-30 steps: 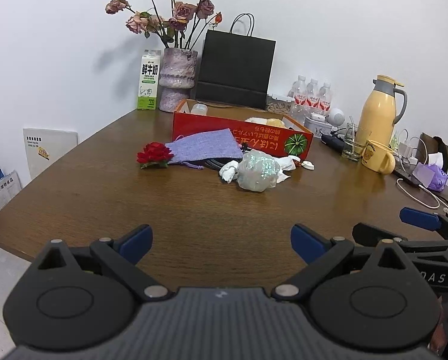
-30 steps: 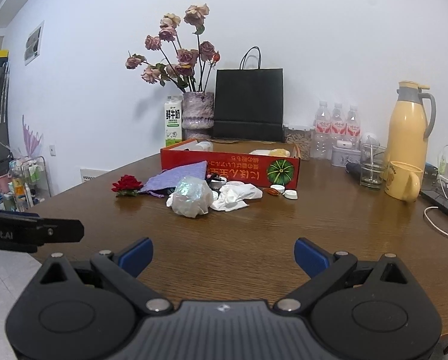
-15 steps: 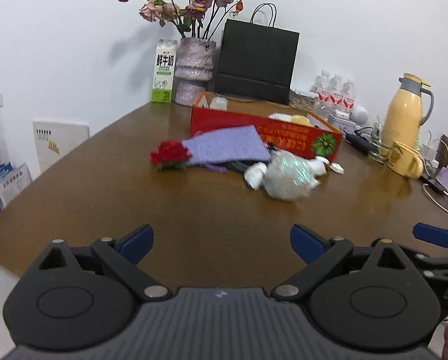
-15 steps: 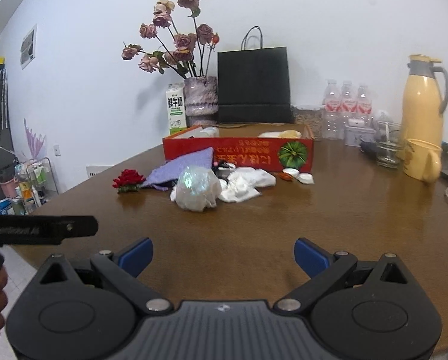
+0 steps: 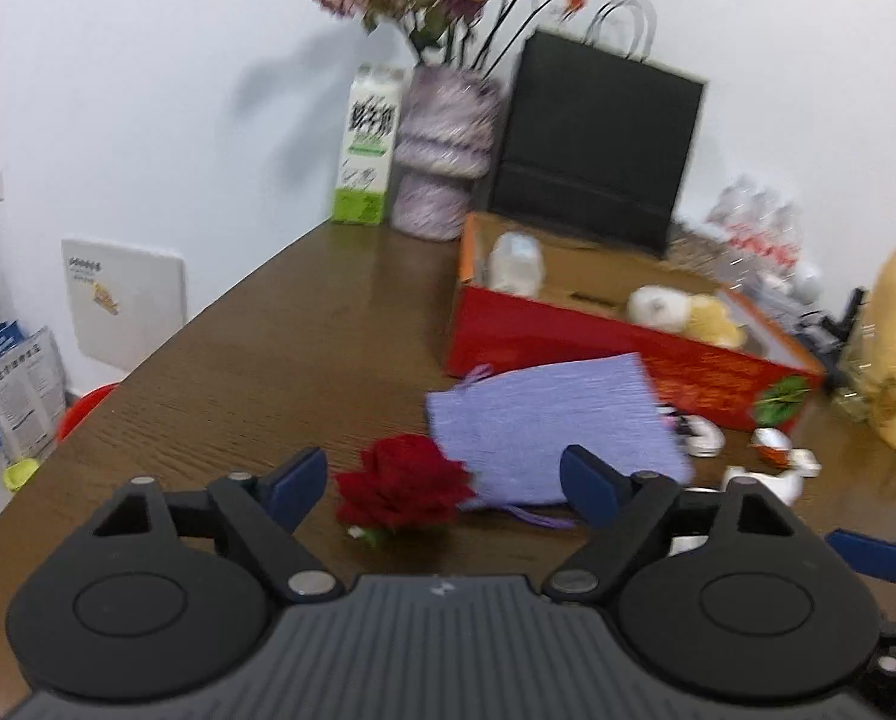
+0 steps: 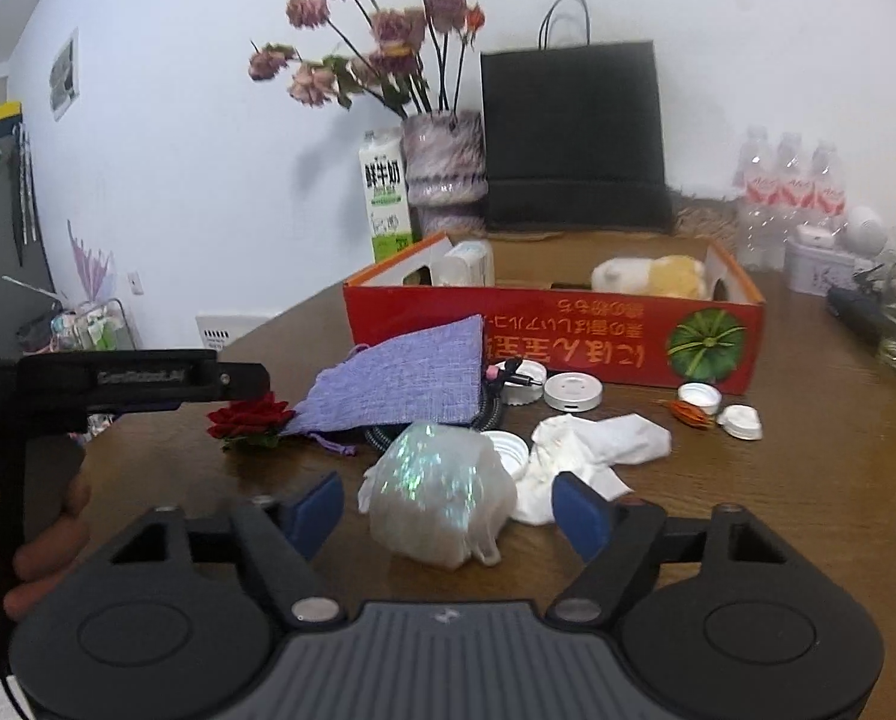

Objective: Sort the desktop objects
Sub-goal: 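Grasp the clear plastic bag with the right tool while the left tool grasps the red rose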

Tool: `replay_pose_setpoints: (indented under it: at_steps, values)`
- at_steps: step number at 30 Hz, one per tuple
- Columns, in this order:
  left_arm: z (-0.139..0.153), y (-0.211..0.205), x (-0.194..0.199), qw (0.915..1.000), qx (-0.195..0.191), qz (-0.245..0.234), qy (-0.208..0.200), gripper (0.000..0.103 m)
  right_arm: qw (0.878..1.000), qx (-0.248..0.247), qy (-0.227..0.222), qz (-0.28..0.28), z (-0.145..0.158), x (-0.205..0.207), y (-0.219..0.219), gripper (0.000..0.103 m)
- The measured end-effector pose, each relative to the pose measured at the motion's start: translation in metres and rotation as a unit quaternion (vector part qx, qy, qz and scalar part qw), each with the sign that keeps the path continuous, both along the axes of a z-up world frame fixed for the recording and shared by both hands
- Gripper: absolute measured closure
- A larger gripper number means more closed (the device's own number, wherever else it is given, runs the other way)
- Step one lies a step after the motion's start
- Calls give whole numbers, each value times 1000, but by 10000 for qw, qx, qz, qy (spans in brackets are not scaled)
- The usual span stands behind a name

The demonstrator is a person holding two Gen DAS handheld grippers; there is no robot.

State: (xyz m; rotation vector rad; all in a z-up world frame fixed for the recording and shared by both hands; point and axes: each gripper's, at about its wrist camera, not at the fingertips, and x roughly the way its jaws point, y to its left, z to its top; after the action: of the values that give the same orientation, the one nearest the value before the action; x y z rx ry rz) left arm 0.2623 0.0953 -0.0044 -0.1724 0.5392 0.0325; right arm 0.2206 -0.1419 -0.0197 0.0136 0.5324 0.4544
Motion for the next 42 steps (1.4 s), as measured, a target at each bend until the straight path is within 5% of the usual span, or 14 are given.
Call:
replay_pose_setpoints:
  at_steps: [2, 4, 6, 11, 27, 42]
  values:
    - [-6, 3, 13, 9997, -9, -2, 257, 43, 10000, -65, 62, -15, -5, 8, 4, 28]
    - [-13, 8, 19, 9990, -154, -29, 417, 51, 9999, -75, 148, 10, -10, 14, 6, 35]
    - [-18, 11, 20, 9988, -232, 34, 423, 53, 9997, -84, 236, 44, -14, 18, 8, 51]
    - [-15, 4, 9, 9997, -82, -14, 245, 66, 9998, -36, 162, 53, -11, 7, 5, 57]
    - [33, -44, -129, 9961, -34, -674, -570, 67, 9992, 142, -344, -153, 29, -79, -39, 58]
    - [26, -67, -211, 9919, 68, -1196, -433, 66, 9959, 281, -715, -475, 38, -177, -75, 57]
